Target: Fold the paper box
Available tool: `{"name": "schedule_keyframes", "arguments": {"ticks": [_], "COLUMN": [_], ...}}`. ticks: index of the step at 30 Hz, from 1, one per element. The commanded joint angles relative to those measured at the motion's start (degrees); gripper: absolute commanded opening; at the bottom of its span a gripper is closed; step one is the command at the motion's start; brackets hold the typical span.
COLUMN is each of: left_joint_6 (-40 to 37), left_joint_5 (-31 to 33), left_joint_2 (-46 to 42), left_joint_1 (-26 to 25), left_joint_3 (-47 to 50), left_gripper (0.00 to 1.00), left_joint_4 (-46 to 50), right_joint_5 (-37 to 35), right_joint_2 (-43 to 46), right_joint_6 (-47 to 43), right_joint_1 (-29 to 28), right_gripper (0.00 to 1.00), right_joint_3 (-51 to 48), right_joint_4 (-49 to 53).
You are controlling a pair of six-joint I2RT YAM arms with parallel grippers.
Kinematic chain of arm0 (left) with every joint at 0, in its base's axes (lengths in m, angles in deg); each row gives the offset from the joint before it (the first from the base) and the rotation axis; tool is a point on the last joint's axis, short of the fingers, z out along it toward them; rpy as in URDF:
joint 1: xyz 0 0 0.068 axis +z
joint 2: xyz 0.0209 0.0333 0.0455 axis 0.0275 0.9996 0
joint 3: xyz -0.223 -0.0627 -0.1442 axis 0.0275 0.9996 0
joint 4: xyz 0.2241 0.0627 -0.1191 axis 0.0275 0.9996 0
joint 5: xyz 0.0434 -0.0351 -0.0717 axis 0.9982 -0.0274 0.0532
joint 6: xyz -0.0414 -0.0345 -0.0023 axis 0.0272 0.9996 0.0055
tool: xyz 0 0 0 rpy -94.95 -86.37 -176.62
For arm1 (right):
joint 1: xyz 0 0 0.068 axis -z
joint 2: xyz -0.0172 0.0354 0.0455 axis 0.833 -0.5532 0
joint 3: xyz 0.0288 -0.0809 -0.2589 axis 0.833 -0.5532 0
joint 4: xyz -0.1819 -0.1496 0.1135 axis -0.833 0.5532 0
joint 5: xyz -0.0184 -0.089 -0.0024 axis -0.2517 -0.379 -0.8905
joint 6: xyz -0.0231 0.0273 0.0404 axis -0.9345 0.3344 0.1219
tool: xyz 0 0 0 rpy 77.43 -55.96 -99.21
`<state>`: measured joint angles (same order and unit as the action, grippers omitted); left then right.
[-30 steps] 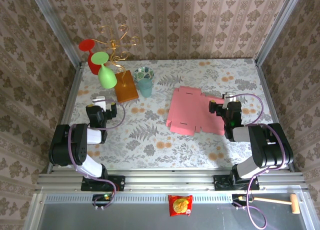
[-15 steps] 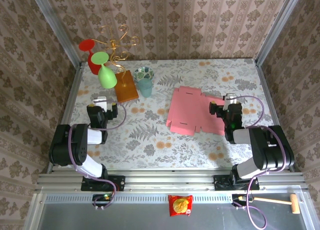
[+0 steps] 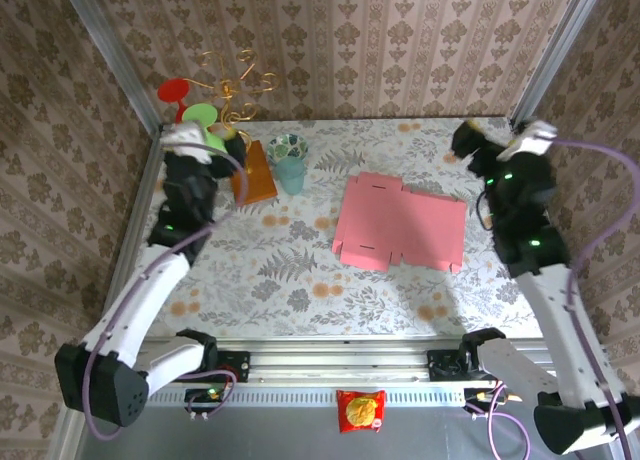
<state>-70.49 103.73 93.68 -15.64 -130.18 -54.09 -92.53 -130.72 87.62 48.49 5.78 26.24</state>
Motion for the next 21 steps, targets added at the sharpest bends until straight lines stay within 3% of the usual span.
{"name": "schedule_keyframes", "arguments": {"ticks": [1,3,6,11,15,21], "left_joint_6": [29.2,26.6,23.1,21.8,18.5,15.1], "left_joint_5": [-29.9,-29.2,-26.8,-29.6,-30.5,-34.5], "left_joint_2": [3.0,4.7,6.4,15.2,26.1,41.4], "left_joint_1": [6.2,1.8,-8.3,-19.4,-22.1,-19.6], "left_joint_3": [2.9,-0.5,-1.9,-1.8,-7.0,-15.5], "left_gripper": [0.91,0.80,0.70,0.69,0.68,0.67], "left_joint_4": [14.8,22.1,27.9,29.0,28.9,27.1], "right_joint_5": [12.8,16.2,12.8,15.9,18.3,21.9], "right_joint_2": [1.3,1.8,2.1,1.3,-1.1,-3.5], "right_joint_6": [17.3,18.6,21.8,23.5,23.3,22.6], "right_joint_1": [2.1,0.2,-6.2,-9.1,-8.8,-6.6], "right_gripper": [1.00,0.95,0.84,0.72,0.71,0.71], "right_joint_3": [0.6,0.2,0.4,-3.6,-5.0,-4.1], "right_joint_4": [26.1,29.8,38.5,41.2,39.4,39.1]}}
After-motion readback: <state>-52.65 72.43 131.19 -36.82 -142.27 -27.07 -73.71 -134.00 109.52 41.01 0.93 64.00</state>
